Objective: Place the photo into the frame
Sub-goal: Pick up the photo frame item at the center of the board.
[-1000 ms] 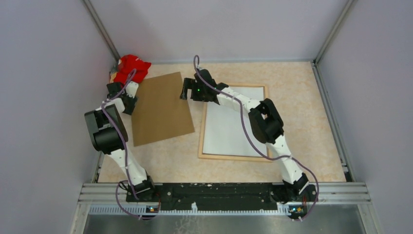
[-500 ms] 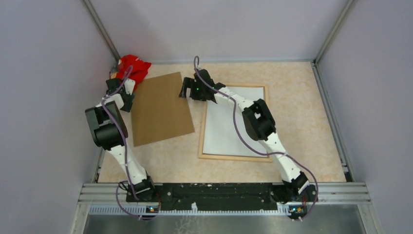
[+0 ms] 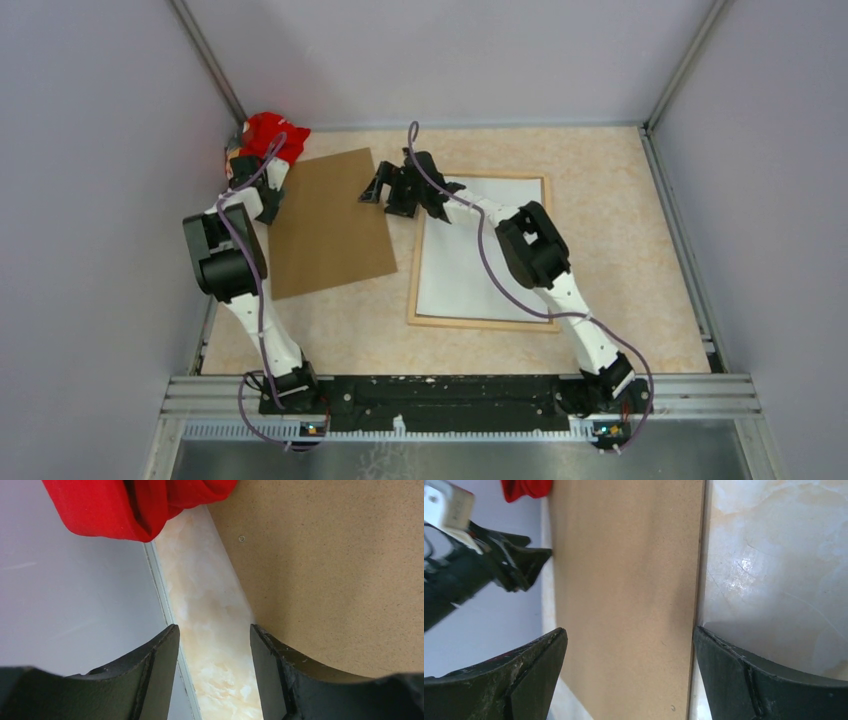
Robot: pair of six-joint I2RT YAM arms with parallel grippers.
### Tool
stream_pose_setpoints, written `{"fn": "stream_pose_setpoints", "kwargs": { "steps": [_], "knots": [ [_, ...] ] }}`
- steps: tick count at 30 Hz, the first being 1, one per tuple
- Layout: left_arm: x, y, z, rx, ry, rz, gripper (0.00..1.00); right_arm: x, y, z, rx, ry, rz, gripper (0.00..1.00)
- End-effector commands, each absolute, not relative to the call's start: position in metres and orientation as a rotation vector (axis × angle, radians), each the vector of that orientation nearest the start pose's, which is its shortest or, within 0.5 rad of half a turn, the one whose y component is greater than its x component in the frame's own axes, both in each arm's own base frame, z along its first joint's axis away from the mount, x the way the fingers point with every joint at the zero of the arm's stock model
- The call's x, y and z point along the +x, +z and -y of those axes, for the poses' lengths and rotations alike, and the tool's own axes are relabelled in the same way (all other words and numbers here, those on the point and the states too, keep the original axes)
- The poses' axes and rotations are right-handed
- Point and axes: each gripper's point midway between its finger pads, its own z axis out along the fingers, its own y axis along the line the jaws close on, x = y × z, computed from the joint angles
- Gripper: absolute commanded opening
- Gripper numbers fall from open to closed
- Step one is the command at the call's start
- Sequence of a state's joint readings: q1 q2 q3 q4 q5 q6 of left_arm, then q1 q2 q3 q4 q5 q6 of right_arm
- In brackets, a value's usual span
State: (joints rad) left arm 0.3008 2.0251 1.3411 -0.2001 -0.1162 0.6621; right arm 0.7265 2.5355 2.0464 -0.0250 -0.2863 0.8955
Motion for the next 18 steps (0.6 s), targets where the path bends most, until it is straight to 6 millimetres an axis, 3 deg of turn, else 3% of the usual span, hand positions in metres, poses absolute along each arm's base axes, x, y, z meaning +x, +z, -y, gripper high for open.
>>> {"fn": "stream_pose_setpoints", "kwargs": {
  "steps": [1,10,14,18],
  "knots": [
    [0.362,-0.076,-0.112,0.56,0.019,-2.886,0.62,0.408,0.096,-0.532,0.034,1.532,-2.311,0.97],
    [0.358,-0.07,-0.102,0.608,-0.057,-2.864,0.59,0.387,0.217,-0.536,0.01,2.026,-1.908,0.94],
    [0.355,-0.073,-0.102,0.619,-0.069,-2.865,0.59,0.372,0.251,-0.531,-0.04,2.181,-1.769,0.92],
    [0.353,-0.074,-0.102,0.623,-0.083,-2.865,0.58,0.358,0.266,-0.532,-0.089,2.27,-1.694,0.92]
  ]
}}
